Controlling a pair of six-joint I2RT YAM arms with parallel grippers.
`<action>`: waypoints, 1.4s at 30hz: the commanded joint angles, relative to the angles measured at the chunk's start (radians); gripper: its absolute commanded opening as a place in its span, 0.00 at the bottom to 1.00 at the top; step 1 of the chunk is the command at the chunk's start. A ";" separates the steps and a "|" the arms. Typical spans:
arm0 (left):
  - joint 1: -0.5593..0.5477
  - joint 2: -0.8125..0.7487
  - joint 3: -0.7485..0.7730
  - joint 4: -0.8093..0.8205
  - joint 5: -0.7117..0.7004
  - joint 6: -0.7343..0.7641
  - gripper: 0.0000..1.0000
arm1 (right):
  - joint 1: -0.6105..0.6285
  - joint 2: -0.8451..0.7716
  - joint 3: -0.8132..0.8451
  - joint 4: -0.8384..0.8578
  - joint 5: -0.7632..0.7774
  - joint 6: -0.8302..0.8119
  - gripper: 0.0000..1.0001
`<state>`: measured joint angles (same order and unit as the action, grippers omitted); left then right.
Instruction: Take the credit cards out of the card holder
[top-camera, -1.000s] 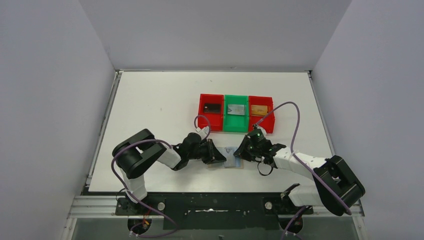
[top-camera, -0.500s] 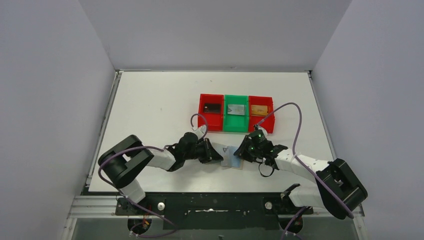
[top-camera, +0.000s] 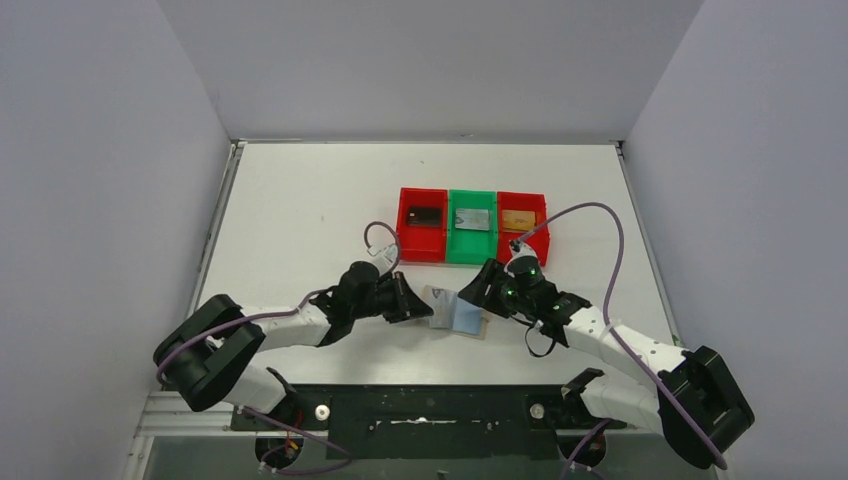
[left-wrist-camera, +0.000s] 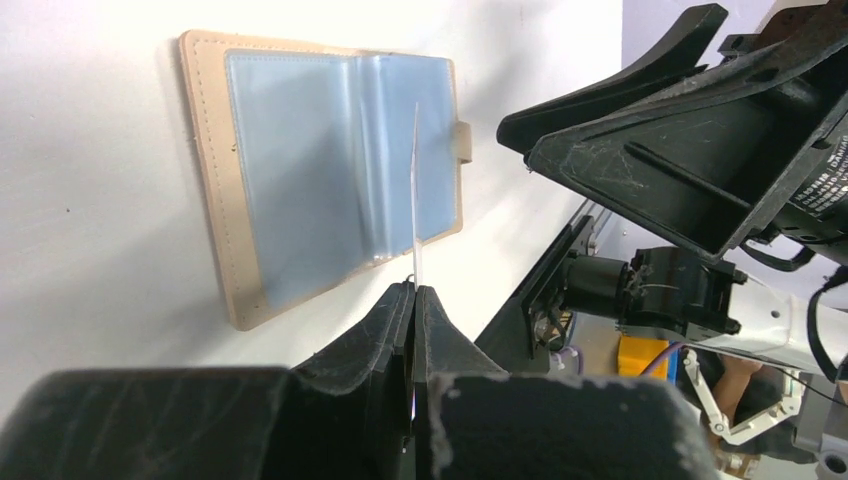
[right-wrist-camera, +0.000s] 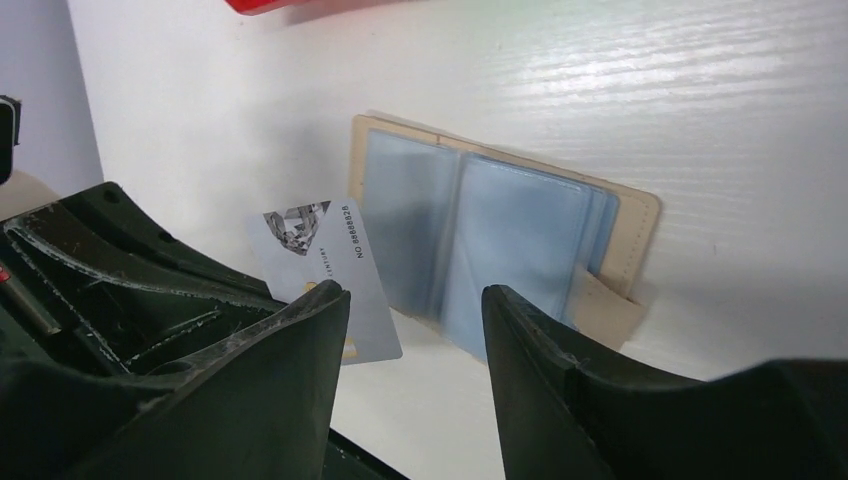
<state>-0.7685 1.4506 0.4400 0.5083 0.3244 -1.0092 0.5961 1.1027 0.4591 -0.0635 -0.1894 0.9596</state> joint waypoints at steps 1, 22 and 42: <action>0.016 -0.095 0.016 -0.021 -0.003 0.039 0.00 | -0.004 -0.048 0.018 0.105 -0.043 -0.028 0.54; 0.148 -0.354 -0.036 0.054 0.230 0.037 0.00 | -0.010 0.070 0.060 0.503 -0.428 -0.024 0.71; 0.169 -0.368 -0.094 0.187 0.263 -0.017 0.00 | -0.024 0.091 0.017 0.748 -0.618 0.073 0.32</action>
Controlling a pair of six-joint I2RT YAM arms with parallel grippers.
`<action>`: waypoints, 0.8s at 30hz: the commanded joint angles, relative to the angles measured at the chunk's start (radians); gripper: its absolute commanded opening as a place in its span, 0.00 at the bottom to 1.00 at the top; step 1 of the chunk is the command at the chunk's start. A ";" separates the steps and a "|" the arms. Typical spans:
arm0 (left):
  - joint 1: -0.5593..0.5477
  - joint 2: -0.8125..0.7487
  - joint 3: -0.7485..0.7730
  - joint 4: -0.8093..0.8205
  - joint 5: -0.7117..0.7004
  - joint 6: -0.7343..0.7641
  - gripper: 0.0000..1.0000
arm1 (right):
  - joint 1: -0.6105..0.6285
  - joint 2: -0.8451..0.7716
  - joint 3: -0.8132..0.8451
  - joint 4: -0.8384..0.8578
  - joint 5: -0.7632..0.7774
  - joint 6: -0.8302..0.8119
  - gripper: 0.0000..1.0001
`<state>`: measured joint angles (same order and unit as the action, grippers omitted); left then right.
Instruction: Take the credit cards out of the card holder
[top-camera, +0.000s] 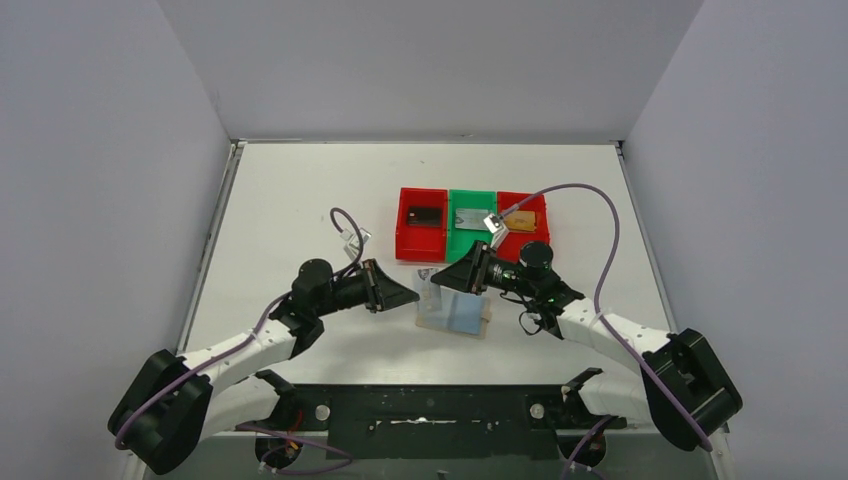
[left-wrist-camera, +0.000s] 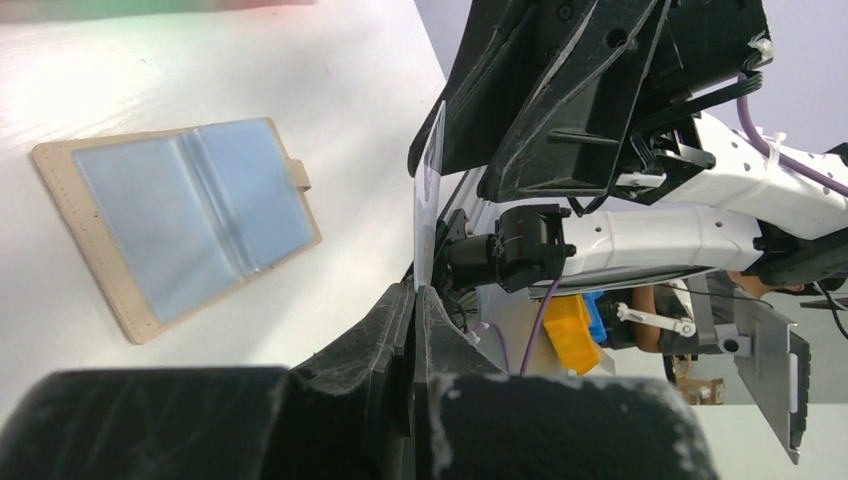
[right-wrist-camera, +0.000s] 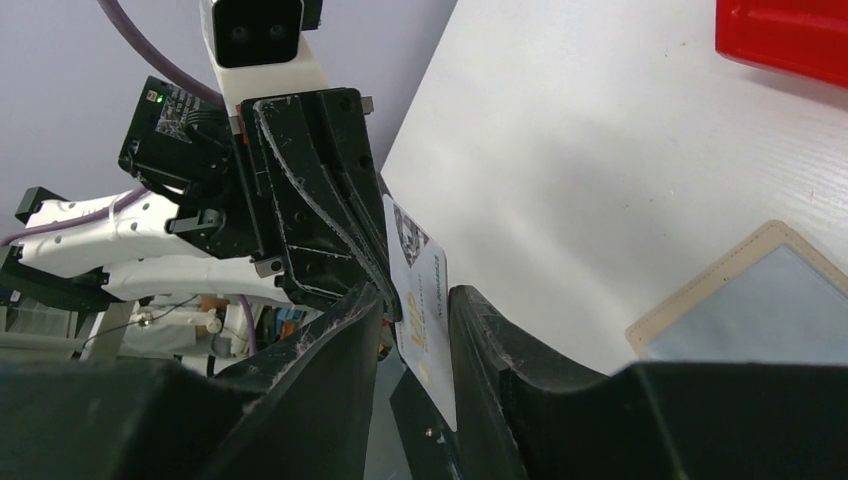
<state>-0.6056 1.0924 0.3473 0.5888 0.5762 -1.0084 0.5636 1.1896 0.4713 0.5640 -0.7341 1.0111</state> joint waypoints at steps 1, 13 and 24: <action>0.008 -0.008 -0.004 0.117 0.011 -0.024 0.00 | 0.010 0.007 0.004 0.124 -0.076 0.022 0.32; 0.012 -0.007 -0.015 0.161 -0.023 -0.050 0.00 | 0.014 0.025 -0.005 0.139 -0.099 0.016 0.24; 0.012 0.002 -0.012 0.164 -0.031 -0.050 0.00 | 0.016 0.017 -0.003 0.142 -0.106 0.012 0.01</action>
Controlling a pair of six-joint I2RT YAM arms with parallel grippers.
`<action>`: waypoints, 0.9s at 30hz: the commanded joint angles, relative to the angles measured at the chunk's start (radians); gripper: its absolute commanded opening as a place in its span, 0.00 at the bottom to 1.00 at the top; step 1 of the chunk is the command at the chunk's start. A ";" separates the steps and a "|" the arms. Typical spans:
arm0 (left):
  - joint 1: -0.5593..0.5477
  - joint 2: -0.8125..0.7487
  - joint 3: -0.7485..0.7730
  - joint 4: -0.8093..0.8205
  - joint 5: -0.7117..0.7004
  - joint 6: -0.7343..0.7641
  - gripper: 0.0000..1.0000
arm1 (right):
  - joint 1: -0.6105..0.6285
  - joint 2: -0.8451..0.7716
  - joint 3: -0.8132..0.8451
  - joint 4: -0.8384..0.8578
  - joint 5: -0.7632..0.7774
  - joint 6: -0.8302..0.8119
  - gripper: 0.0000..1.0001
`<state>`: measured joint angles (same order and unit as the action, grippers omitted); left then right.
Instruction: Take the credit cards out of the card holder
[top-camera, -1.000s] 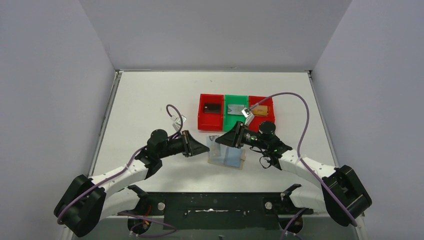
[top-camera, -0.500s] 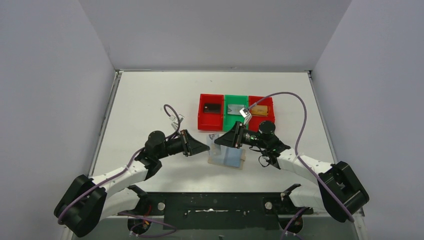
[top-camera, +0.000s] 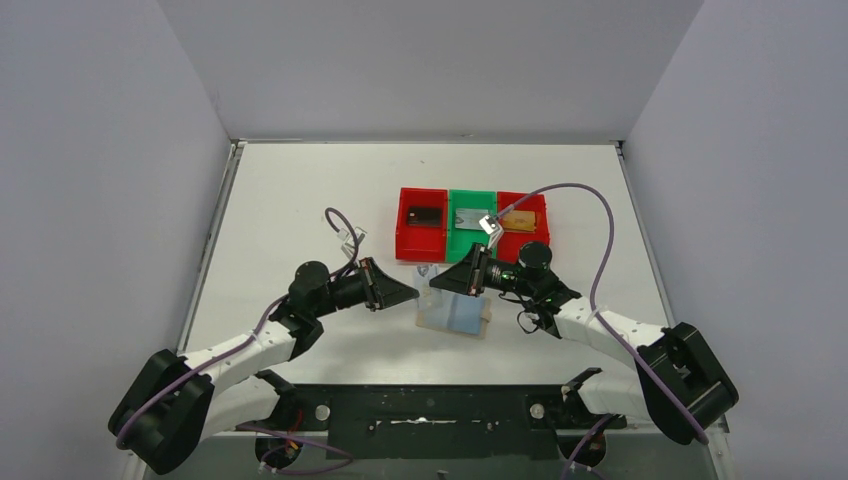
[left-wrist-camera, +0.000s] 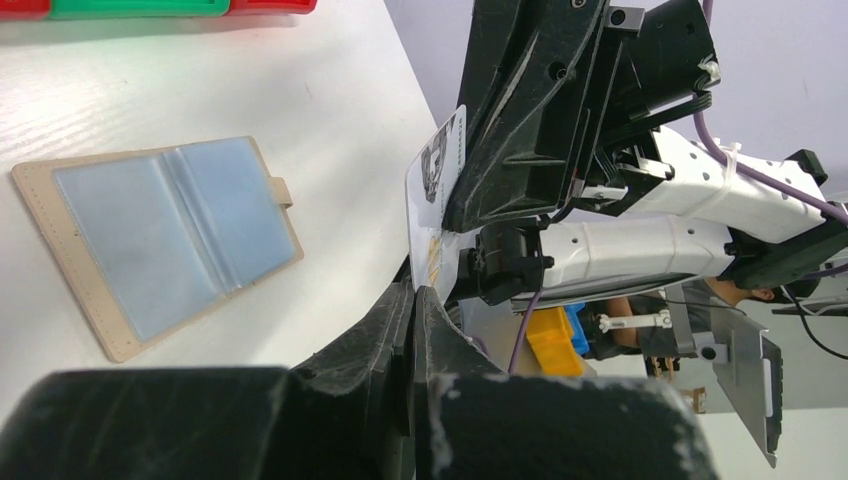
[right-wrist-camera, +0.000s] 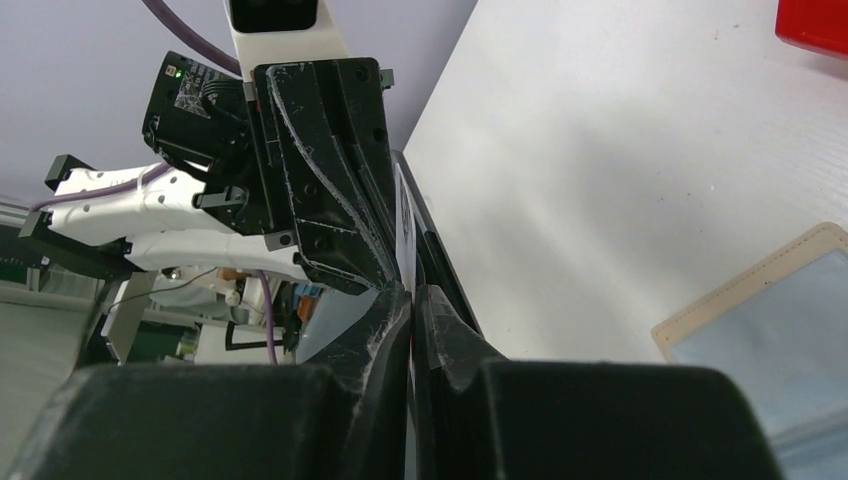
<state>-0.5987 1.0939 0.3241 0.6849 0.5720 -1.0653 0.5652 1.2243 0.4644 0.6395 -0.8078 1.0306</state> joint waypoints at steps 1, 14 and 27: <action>0.005 0.001 0.012 0.068 -0.027 0.007 0.00 | 0.015 -0.019 0.003 0.066 -0.032 -0.009 0.00; 0.013 -0.145 0.019 -0.228 -0.217 0.069 0.73 | -0.023 -0.127 0.188 -0.544 0.331 -0.358 0.00; 0.024 -0.368 0.056 -0.606 -0.391 0.174 0.78 | -0.007 0.059 0.446 -0.686 0.728 -1.437 0.00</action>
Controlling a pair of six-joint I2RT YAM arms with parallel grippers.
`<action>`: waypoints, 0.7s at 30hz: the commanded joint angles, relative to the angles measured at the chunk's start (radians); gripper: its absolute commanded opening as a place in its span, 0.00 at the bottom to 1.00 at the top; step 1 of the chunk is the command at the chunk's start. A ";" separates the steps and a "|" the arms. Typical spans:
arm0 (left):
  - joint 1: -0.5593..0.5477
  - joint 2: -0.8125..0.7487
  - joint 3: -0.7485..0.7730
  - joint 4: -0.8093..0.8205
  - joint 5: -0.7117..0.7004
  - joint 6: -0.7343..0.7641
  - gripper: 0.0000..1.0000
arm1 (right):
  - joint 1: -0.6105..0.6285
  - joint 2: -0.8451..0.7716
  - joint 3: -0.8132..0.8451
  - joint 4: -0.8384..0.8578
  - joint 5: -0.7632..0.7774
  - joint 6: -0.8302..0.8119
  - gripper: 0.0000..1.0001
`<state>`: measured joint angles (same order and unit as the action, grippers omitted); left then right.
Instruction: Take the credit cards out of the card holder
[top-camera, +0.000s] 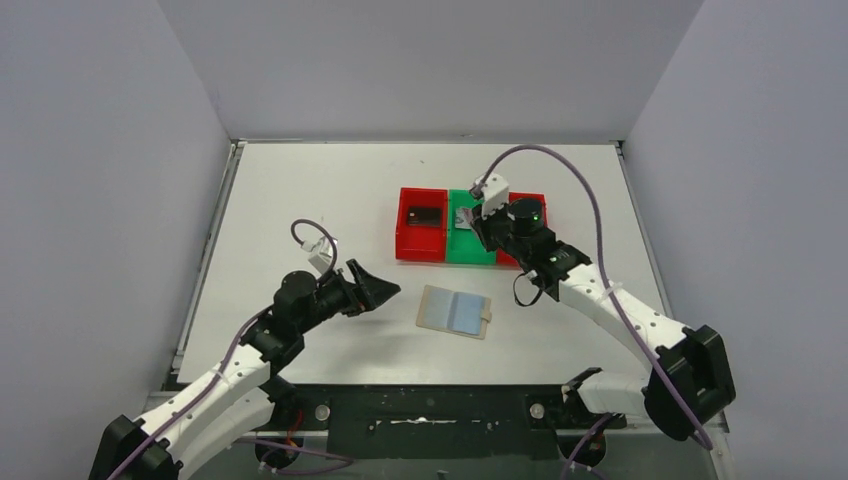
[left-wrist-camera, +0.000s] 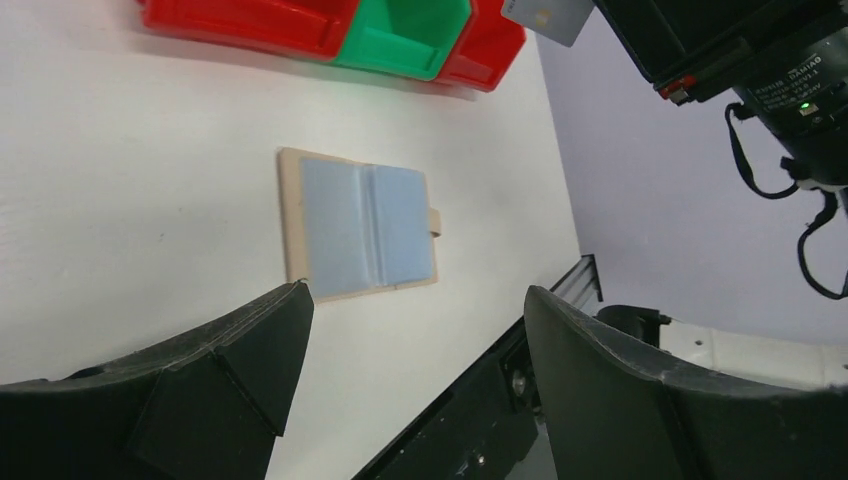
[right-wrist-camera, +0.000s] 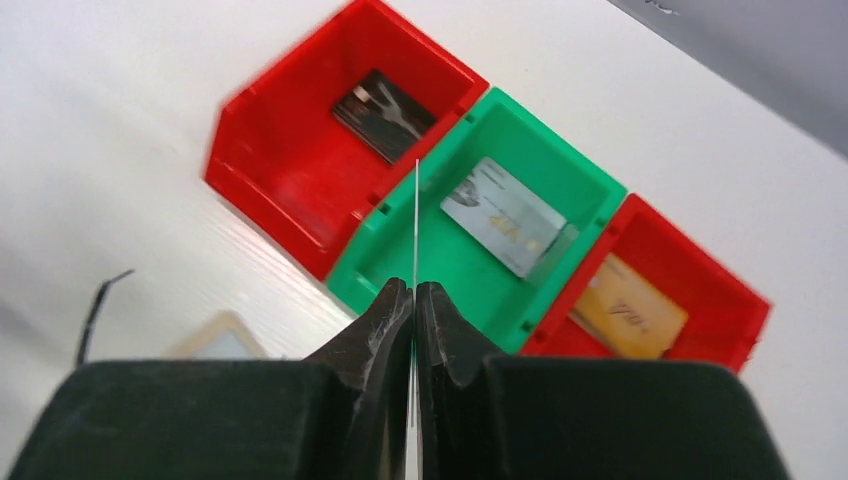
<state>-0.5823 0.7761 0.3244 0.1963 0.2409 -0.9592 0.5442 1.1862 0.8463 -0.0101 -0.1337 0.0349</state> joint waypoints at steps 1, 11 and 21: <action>0.009 -0.061 0.063 -0.139 -0.068 0.077 0.78 | 0.017 0.124 0.090 -0.057 0.056 -0.493 0.00; 0.013 -0.148 0.083 -0.240 -0.115 0.100 0.82 | 0.029 0.354 0.210 -0.111 0.095 -0.842 0.00; 0.017 -0.189 0.084 -0.276 -0.127 0.102 0.83 | 0.028 0.524 0.297 -0.104 0.117 -1.023 0.00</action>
<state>-0.5735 0.6090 0.3599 -0.0807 0.1329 -0.8780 0.5644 1.6764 1.0756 -0.1555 -0.0463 -0.8806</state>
